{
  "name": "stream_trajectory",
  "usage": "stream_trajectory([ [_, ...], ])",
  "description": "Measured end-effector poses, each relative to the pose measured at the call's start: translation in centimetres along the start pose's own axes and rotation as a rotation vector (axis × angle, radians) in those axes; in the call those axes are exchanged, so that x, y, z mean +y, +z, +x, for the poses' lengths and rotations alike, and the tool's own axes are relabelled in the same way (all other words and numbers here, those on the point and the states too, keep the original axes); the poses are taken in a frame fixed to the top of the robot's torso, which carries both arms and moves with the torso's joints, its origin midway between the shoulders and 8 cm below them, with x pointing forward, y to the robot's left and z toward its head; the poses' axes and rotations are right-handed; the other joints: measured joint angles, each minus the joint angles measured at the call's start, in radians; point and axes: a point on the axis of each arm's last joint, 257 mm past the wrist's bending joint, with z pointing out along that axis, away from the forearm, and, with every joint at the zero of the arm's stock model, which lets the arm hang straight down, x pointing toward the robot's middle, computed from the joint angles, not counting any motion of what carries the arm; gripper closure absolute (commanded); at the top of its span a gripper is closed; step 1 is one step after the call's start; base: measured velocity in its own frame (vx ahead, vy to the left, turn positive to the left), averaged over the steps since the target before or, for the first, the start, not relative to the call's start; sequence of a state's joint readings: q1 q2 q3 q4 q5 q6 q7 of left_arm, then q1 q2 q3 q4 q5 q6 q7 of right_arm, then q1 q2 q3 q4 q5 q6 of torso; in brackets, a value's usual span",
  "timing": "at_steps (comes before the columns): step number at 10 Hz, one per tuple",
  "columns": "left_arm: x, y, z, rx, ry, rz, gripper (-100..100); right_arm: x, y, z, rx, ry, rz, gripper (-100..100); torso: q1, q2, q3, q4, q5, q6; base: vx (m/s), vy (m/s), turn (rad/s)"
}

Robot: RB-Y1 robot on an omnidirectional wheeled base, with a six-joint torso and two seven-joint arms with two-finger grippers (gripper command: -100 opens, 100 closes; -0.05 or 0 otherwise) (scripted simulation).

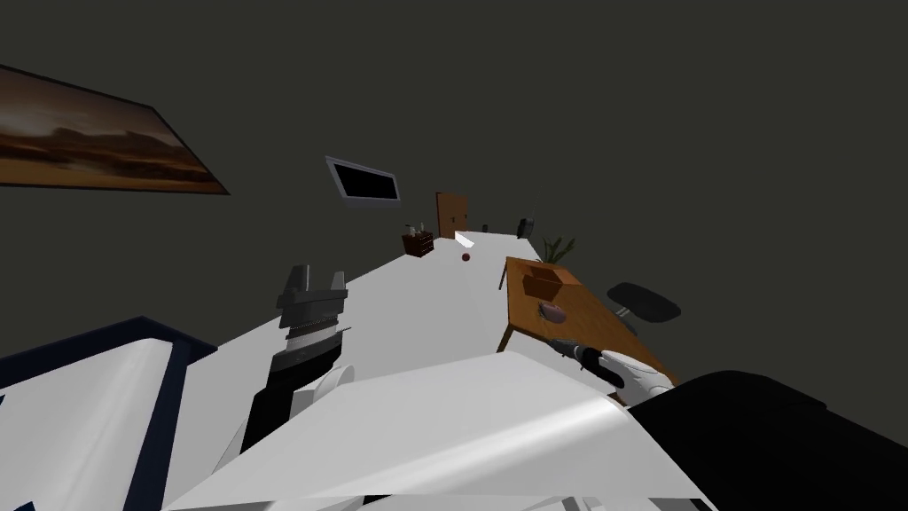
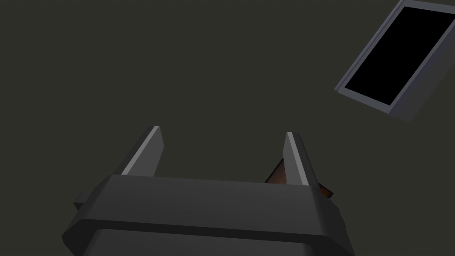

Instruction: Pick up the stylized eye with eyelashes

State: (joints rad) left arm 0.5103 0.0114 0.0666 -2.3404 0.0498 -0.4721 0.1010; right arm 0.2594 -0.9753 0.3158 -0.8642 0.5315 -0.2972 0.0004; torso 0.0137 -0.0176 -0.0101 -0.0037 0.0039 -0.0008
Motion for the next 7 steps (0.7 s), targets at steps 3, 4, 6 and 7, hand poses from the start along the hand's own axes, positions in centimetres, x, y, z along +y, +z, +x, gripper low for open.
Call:
stream_trajectory([
  [3, 0.0, 0.0, 0.0, 0.000, 0.000, 0.000, 0, -3.9, -1.2, 0.4, 0.023, -0.029, 0.070, -100, -0.013, 0.012, 0.007, 0.003, -0.003, 0.001, 0.069, 0.022, 0.015],
  [4, 0.0, 0.0, 0.0, 0.000, 0.000, 0.000, 0, -4.7, -1.5, 0.3, 0.029, -0.039, 0.090, -100, -0.012, 0.012, 0.007, 0.003, -0.003, 0.001, 0.040, 0.026, -0.004],
  [6, 0.0, 0.0, 0.0, 0.000, 0.000, 0.000, 0, -6.6, -1.9, 0.0, 0.038, -0.051, 0.122, -100, -0.011, 0.012, 0.007, 0.003, -0.003, 0.001, 0.091, 0.062, 0.017],
  [7, 0.0, 0.0, 0.0, 0.000, 0.000, 0.000, 0, -7.6, -2.2, 0.1, 0.043, -0.055, 0.142, -100, -0.010, 0.012, 0.007, 0.002, -0.003, 0.001, 0.132, 0.071, 0.023],
])
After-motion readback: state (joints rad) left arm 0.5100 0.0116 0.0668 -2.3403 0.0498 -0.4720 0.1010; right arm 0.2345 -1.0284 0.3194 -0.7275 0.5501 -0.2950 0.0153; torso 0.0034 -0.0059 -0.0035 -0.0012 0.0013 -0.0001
